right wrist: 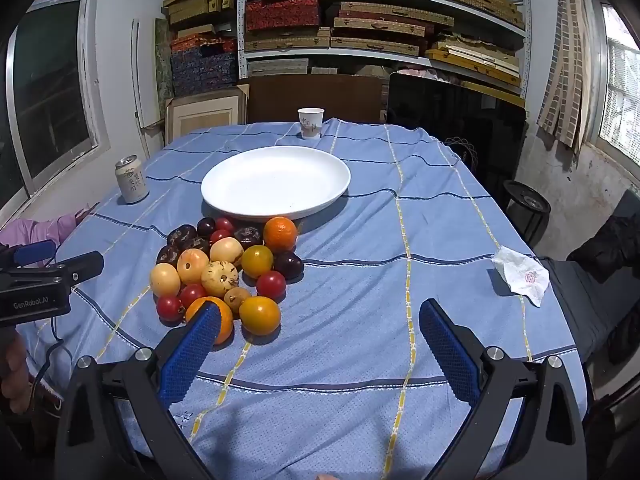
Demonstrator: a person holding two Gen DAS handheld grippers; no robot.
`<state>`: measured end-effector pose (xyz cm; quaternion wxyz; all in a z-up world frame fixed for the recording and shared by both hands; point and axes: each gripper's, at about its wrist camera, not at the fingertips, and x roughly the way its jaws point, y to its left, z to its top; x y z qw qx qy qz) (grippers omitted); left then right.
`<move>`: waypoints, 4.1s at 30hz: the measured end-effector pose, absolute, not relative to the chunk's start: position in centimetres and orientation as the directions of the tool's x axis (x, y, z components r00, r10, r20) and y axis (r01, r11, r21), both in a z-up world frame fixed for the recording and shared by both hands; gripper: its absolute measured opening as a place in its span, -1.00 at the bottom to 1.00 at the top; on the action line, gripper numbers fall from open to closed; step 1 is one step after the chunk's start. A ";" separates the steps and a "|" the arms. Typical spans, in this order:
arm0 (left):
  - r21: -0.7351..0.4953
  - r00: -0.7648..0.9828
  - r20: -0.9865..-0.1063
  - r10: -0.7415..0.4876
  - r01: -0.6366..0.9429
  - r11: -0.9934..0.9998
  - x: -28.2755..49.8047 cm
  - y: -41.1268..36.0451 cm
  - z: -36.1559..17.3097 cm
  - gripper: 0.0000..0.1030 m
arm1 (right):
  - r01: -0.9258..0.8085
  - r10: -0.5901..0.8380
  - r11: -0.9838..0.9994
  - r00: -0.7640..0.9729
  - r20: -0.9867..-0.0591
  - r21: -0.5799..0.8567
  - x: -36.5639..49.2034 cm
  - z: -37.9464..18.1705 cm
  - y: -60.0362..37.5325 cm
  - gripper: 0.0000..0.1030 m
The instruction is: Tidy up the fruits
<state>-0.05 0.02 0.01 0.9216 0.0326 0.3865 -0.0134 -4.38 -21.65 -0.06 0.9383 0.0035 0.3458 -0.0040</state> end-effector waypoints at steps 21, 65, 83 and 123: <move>0.055 0.685 -0.728 0.016 0.034 0.998 1.2 0.4 -1.0 0.92 | 0.011 0.000 1.000 0.755 -0.656 0.014 -3.8 -0.6 -21.9 0.93; 0.056 0.687 -0.726 0.022 0.027 0.998 1.0 1.0 -1.0 0.92 | 0.003 0.005 1.000 0.757 -0.654 0.010 -4.1 -0.4 -21.4 0.93; 0.057 0.688 -0.725 0.024 0.025 0.998 1.0 1.2 -0.9 0.92 | 0.003 0.003 1.000 0.758 -0.653 0.008 -4.1 -0.4 -21.3 0.93; -0.018 0.589 -0.796 -0.140 0.209 0.978 2.3 -1.2 -5.6 0.92 | -0.015 0.026 1.000 0.670 -0.742 0.021 -3.2 -4.3 -21.2 0.93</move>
